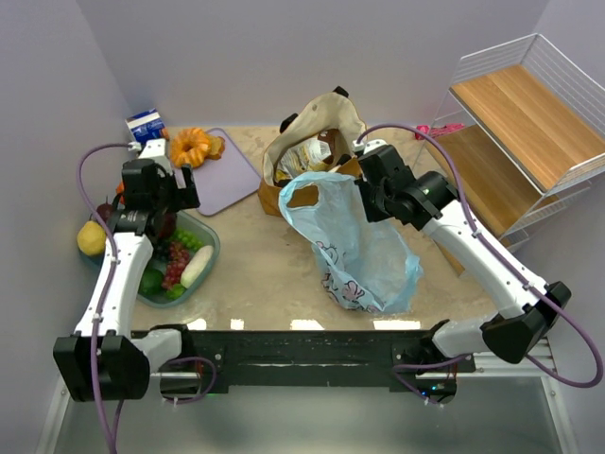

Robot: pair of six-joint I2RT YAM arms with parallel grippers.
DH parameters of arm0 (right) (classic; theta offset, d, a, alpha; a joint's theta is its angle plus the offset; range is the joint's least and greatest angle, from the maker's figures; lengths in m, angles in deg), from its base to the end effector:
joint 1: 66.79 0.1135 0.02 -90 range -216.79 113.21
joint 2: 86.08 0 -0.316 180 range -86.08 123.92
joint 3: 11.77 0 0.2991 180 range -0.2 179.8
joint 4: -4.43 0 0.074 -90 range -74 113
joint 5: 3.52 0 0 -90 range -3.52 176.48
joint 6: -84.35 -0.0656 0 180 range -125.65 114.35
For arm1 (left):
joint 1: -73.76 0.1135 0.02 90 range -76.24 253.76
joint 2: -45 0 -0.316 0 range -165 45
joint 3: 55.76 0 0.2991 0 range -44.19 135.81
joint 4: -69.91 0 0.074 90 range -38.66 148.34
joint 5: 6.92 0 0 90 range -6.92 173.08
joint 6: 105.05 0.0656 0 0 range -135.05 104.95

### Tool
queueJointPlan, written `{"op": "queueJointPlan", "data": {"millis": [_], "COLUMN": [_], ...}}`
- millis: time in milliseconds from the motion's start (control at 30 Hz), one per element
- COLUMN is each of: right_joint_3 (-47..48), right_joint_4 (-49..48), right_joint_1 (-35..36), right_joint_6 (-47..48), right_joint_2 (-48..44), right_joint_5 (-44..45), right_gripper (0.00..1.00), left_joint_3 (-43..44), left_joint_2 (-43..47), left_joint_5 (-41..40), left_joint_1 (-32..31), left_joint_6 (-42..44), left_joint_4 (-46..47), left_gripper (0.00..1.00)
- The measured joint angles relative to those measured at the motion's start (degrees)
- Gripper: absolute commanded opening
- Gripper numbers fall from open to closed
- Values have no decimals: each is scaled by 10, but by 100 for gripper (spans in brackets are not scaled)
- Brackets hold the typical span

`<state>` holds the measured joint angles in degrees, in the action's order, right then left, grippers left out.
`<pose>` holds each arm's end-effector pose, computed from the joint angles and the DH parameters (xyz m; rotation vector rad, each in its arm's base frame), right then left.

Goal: Place the mixed food into the grocery bags and tie them

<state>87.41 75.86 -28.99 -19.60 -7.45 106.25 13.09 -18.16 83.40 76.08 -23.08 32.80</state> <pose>0.2691 0.1807 0.4230 -0.3483 2.3637 -0.0041 0.2939 0.0115 0.3523 -0.1879 2.1115 -0.0651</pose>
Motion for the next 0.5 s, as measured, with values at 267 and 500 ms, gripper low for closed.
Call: {"op": "queueJointPlan", "data": {"millis": [267,500], "right_joint_3": [-5,-7], "right_joint_4": [-12,-17], "right_joint_1": [0,0], "right_joint_6": [-3,-4], "right_joint_2": [-3,-5], "right_joint_5": [-25,-42], "right_gripper": [0,0], "left_joint_3": [-17,-18], "left_joint_2": [-67,-110], "left_joint_5": [-106,-143], "left_joint_1": [28,32], "left_joint_6": [-24,1], "left_joint_4": [17,39], "left_gripper": [100,100]}}
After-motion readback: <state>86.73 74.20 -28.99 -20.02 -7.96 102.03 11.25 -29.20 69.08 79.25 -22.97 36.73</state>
